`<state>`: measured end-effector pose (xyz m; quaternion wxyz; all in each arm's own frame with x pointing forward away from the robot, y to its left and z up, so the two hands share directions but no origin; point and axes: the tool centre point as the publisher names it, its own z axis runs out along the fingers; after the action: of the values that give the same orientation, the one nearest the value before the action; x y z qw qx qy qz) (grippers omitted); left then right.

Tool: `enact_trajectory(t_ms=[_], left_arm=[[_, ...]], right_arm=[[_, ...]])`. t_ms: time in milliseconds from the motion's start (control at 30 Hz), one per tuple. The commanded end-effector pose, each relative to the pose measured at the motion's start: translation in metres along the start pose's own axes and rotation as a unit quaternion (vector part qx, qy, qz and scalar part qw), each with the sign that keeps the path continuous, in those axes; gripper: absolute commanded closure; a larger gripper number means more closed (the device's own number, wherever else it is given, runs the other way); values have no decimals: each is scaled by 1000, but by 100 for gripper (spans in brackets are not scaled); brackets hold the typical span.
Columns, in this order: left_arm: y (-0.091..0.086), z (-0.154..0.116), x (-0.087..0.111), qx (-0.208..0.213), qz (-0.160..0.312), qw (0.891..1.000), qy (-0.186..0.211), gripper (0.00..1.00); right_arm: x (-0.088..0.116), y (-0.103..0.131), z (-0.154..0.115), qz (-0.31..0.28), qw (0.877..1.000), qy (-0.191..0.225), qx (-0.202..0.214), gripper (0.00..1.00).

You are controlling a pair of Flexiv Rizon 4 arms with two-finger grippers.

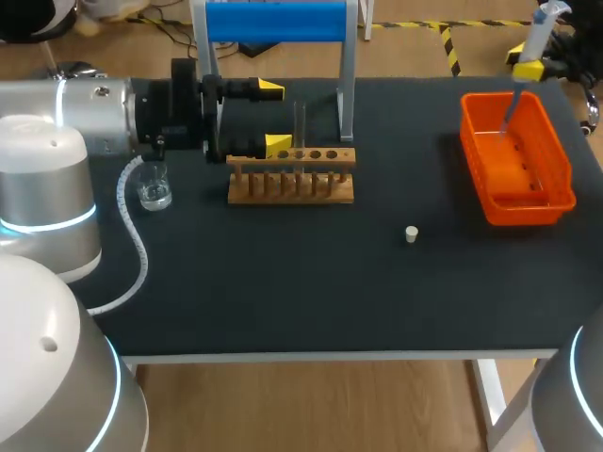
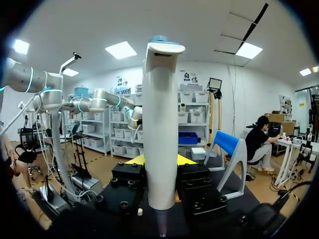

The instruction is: Invert the test tube, pick up the pipette, mount the tip to pipette, aspirate from beaker and dispense into the tube, eject the tip, return the pipette, and cap with the stopper.

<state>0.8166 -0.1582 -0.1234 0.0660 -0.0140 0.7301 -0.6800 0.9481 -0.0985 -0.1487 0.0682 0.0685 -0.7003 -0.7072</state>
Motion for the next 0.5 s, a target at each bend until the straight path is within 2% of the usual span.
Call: enact_trajectory(t_ms=[33, 233, 500], left_arm=[[0, 0, 1, 1, 1, 1000, -2, 0], [0, 0, 1, 1, 1, 1000, -2, 0], [0, 0, 1, 1, 1, 1000, -2, 0]], right_arm=[[1, -5, -12, 0, 1000, 11, -2, 100], [6, -5, -24, -4, 1000, 12, -4, 100], [2, -9, -23, -4, 1000, 23, 0, 100]])
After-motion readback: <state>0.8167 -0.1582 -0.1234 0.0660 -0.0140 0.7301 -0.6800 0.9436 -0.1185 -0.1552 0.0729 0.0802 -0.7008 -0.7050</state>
